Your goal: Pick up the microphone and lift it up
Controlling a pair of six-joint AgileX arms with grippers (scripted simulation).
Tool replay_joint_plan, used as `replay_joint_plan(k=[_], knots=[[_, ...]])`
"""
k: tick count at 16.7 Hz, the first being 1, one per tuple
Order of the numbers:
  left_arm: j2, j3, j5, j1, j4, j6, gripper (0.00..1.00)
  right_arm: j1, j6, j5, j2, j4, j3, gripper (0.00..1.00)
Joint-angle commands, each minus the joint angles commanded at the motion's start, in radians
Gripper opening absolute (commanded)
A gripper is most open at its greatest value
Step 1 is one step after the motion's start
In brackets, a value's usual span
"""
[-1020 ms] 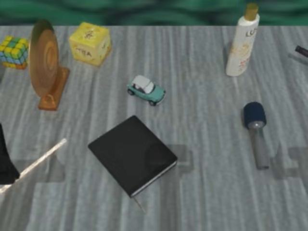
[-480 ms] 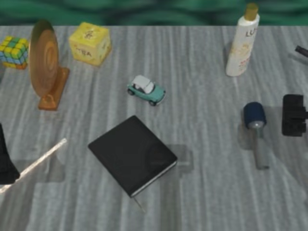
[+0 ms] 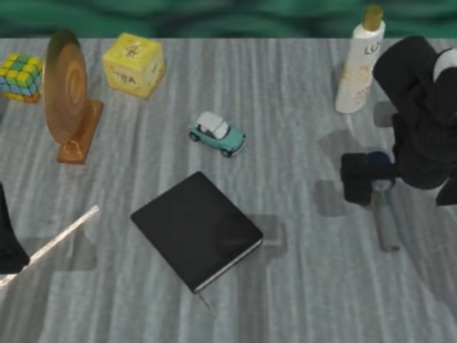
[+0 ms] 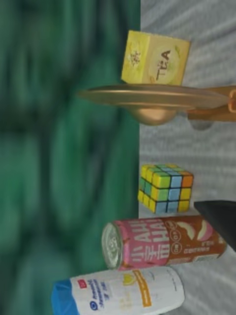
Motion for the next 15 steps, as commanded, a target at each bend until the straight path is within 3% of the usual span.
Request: replay_joint_plan(k=[9, 15], knots=[[0.0, 0.0, 0.0, 0.0, 0.0, 0.0, 1.0, 0.013, 0.017, 0.008, 0.076, -0.046, 0.04, 1.0], [0.0, 0.0, 0.0, 0.0, 0.0, 0.0, 1.0, -0.004, -0.001, 0.009, 0.197, 0.169, -0.045, 1.0]])
